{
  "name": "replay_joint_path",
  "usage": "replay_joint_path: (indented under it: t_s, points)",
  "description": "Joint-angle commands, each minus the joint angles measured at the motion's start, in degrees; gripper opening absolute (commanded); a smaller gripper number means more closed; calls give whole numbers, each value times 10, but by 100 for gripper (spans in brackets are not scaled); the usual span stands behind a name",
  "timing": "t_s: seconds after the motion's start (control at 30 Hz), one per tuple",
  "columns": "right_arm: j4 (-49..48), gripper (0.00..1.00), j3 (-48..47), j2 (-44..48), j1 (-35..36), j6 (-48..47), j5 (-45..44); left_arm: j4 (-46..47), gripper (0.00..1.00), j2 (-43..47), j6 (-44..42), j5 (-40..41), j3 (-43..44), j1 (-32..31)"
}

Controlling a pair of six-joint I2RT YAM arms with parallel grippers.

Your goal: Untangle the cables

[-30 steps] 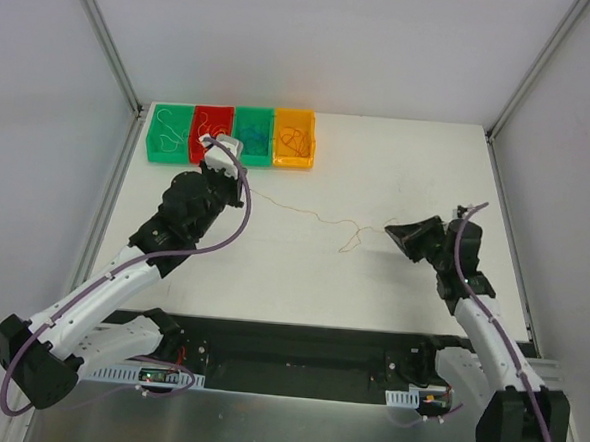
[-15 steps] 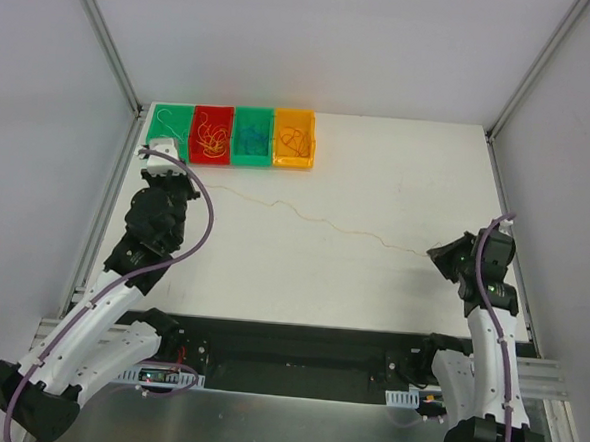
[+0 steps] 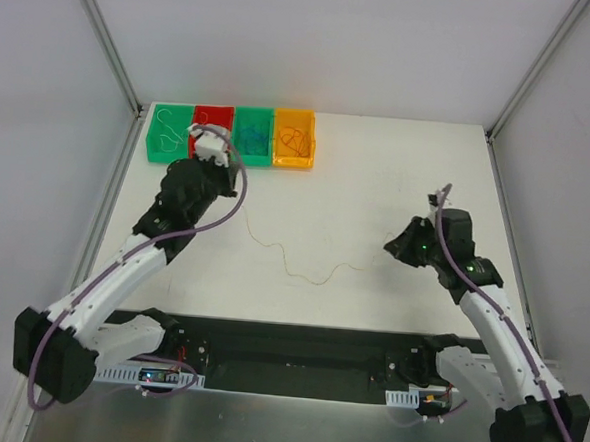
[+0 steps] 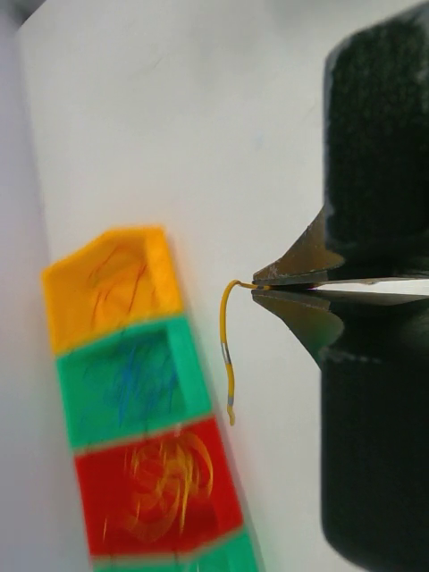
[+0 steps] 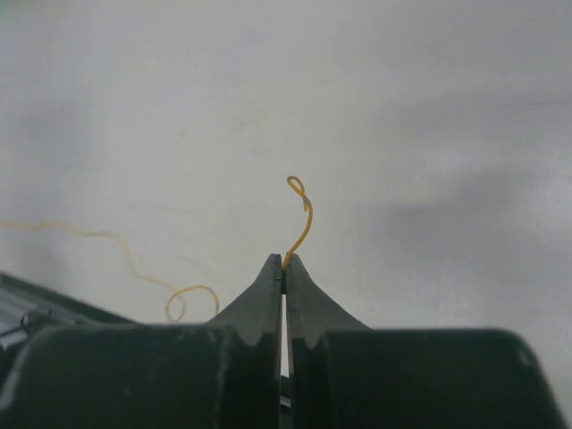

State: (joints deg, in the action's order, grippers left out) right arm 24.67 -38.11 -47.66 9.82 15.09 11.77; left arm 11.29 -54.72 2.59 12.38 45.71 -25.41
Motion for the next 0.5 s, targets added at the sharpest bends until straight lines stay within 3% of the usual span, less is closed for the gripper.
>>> replay_joint_path:
  t_s: [0.0,0.1,0.23,0.47]
  points:
    - [-95,0,-31,-51,126,12,48,-43,0,-142,97,-356,66,2]
    - [-163,0,-42,-110,191,49,86,-53,0,-250,164,-504,112,0]
    - [-217,0,-49,-167,230,88,78,-75,0,-382,271,-630,157,-2]
    - [-298,0,-48,-228,229,152,89,-76,0,-457,304,-652,171,-24]
